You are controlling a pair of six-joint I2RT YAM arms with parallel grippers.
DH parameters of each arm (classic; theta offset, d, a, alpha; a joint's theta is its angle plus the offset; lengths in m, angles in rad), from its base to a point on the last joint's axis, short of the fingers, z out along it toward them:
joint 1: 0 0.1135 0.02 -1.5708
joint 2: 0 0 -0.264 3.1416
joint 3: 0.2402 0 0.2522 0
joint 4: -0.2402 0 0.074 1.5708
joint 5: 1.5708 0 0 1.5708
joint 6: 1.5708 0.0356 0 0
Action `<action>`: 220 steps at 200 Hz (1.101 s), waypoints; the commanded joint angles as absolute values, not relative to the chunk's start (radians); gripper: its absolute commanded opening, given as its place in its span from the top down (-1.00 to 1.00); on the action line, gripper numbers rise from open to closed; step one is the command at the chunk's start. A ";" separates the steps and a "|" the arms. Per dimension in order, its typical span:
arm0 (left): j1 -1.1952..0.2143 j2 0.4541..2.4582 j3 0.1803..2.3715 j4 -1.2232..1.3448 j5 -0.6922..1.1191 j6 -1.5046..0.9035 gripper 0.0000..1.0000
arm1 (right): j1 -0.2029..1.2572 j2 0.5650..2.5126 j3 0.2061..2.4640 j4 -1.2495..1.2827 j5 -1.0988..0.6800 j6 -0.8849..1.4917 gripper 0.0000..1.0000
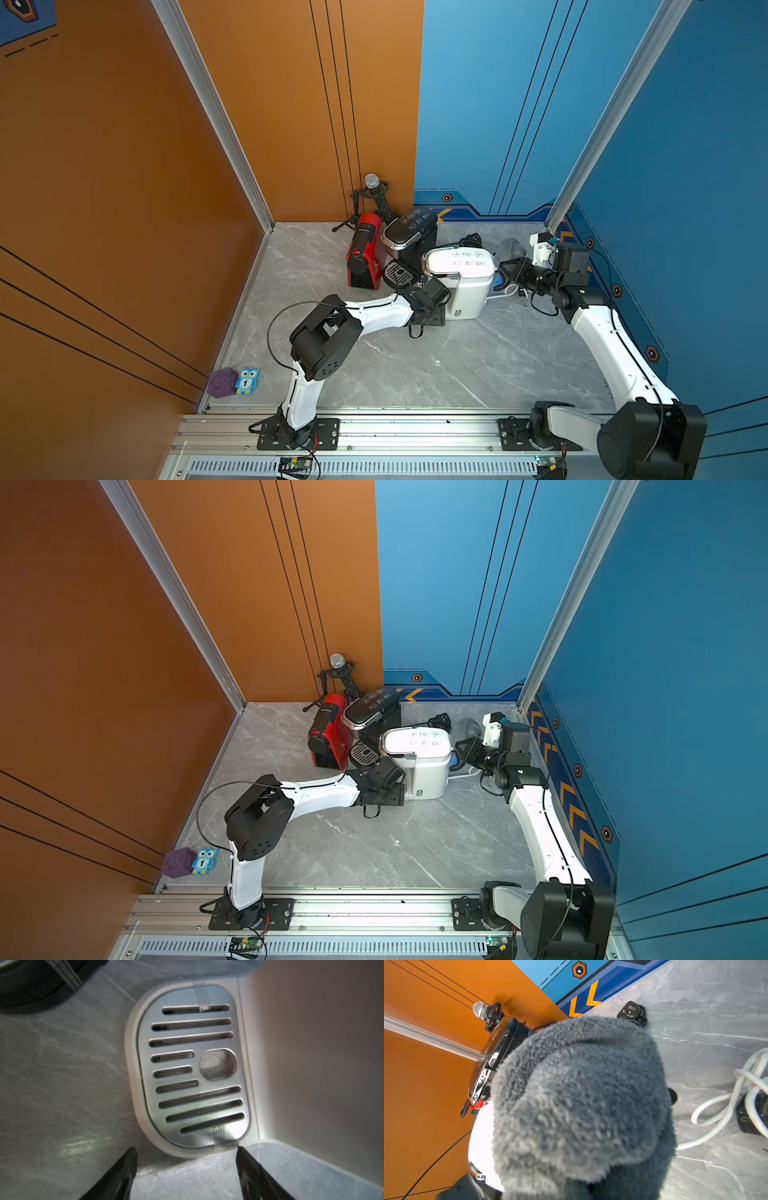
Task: Wipe the surface of a coffee machine
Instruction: Wipe the dirt from the surface of the coffee machine.
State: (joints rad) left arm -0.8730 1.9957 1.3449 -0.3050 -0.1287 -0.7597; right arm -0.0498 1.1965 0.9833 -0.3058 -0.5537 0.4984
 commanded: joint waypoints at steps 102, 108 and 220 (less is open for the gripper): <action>-0.903 2.032 1.414 -0.314 -0.127 -0.741 -0.52 | 0.034 1.386 0.791 -0.242 -0.520 0.509 0.78; -0.904 2.035 1.417 -0.314 -0.127 -0.741 -0.52 | 0.034 1.363 0.811 -0.258 -0.522 0.511 0.78; -0.937 2.086 1.482 -0.314 -0.102 -0.745 -0.52 | 0.014 1.210 0.918 -0.365 -0.492 0.509 0.77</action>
